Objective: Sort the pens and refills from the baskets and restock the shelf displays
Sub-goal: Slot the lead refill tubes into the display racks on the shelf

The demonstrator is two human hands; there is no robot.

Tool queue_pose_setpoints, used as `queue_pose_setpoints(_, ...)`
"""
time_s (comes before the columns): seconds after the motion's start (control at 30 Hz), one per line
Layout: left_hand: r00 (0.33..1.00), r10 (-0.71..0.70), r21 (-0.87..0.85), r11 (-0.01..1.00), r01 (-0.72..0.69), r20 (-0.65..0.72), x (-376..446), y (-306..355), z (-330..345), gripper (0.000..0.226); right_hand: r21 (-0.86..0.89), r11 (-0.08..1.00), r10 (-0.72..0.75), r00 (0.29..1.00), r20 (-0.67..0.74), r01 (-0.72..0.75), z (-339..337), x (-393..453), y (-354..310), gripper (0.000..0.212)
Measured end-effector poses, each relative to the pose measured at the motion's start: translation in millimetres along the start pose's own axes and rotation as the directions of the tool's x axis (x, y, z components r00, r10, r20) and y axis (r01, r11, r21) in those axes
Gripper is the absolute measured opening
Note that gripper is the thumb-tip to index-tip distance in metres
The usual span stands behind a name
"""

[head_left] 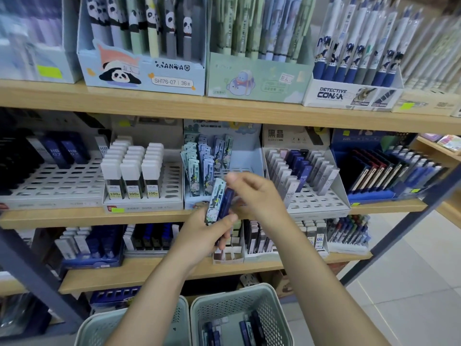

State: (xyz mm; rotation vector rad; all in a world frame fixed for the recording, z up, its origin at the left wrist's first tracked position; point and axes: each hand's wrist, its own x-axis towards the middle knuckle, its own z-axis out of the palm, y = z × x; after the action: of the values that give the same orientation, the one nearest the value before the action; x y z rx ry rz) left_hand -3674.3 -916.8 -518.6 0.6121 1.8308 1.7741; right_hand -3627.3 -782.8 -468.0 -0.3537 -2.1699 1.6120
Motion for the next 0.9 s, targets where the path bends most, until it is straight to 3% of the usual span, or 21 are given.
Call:
queue_pose_setpoints(0.1,1.0,-0.011,0.039,0.999,0.01,0.019,-3,1,9,0.019,0.003,1.0,-0.013,0.995,0.097,0.013,0,-11,7,0.014)
queue_pose_setpoints(0.3,0.991,-0.115,-0.094,0.988,0.12,0.065,-12,-1,18,0.053,0.178,0.983,0.05,0.996,-0.075,-0.036,-14,-9,10,0.02)
queue_pose_setpoints(0.43,0.998,-0.067,-0.069,0.995,0.067,0.004,-13,-3,21,0.037,0.212,0.976,0.072,0.995,-0.072,-0.055,-15,-10,8,0.034)
queue_pose_setpoints(0.57,0.998,-0.044,-0.056,0.998,0.042,-0.033,-11,-3,18,0.031,0.186,0.978,0.088,0.995,0.035,-0.093,-6,-14,11,0.021)
queue_pose_setpoints(0.73,0.995,-0.052,0.004,0.999,0.052,-0.088,-6,-4,11,0.027,0.272,0.962,0.005,0.989,-0.15,0.037,-16,2,-1,0.013)
queue_pose_setpoints(0.9,0.989,-0.057,-0.092,0.995,0.044,-0.137,-3,-2,3,0.019,0.193,0.98,-0.012,0.977,-0.214,0.054,-12,33,-5,0.014)
